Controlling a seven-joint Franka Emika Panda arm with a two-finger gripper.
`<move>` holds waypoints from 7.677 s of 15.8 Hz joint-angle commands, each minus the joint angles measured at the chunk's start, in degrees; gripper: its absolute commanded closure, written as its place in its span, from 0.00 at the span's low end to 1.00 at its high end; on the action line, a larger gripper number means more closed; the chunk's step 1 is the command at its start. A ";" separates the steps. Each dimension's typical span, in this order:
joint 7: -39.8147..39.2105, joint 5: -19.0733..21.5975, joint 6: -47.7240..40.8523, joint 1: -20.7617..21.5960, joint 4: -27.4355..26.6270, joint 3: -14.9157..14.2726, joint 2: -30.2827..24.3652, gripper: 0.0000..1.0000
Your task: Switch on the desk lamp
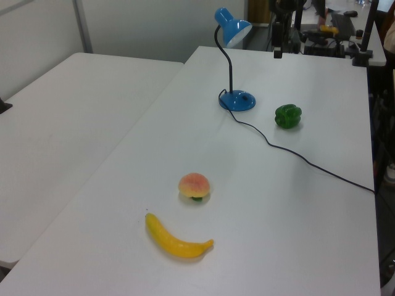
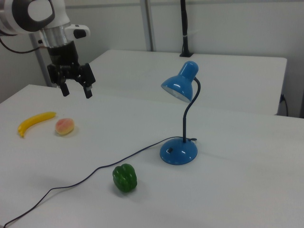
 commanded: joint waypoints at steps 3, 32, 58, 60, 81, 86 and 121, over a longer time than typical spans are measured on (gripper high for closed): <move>0.14 -0.03 -0.66 0.07 0.62 -0.84 -0.07 0.00; -0.48 -0.29 -0.39 -0.37 0.27 -0.76 1.52 1.00; 6.82 -0.55 35.63 -13.81 -15.46 -0.84 15.40 1.00; 6.73 -0.64 38.00 -14.25 -15.37 -0.84 16.45 1.00; 6.73 -0.73 61.13 -18.74 -14.76 -0.84 22.26 1.00; 6.73 -0.73 63.33 -18.65 -14.50 -0.84 23.40 1.00; 6.64 -2.05 50.26 -17.86 -14.85 -0.05 18.84 1.00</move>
